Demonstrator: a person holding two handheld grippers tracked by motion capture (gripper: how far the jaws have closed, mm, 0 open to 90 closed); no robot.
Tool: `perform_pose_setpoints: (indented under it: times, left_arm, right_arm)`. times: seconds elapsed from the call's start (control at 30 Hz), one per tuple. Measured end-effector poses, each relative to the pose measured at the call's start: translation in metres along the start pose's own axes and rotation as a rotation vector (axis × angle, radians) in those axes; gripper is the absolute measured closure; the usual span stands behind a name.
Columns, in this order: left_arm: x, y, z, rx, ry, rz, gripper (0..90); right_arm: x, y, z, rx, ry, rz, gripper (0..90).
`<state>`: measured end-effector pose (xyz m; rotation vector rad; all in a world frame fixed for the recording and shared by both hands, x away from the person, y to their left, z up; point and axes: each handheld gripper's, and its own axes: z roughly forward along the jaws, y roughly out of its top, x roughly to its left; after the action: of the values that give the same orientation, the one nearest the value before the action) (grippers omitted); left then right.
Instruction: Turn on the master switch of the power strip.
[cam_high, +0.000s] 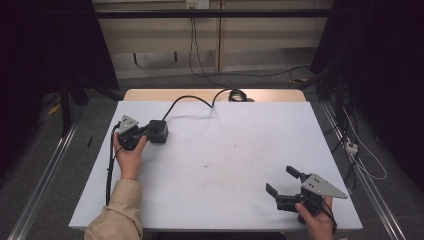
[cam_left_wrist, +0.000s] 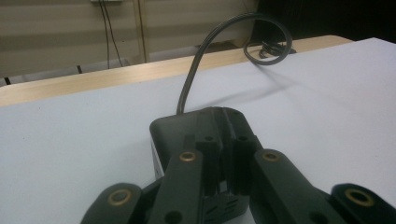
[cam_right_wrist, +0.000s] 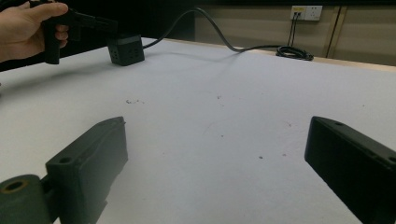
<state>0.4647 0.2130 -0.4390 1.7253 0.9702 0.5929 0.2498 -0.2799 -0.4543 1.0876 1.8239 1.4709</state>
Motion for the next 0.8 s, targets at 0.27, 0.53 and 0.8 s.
perform_pose_setpoints:
  times: [0.27,0.53,0.8]
  left_arm:
    - [0.0011,0.0007,-0.0007,-0.004,0.006,-0.010,88.6]
    - [0.0006,0.0007,-0.0003,-0.007,0.003,-0.023,90.0]
    - [0.0003,-0.0004,0.0014,0.005,0.005,-0.041,90.0]
  right_arm:
    - [0.0002,0.0000,0.0002,0.001,0.000,-0.001,5.5]
    - [0.0003,0.0000,0.0003,0.001,0.001,-0.002,5.5]
    - [0.0005,0.0002,0.0001,0.001,0.003,-0.003,5.5]
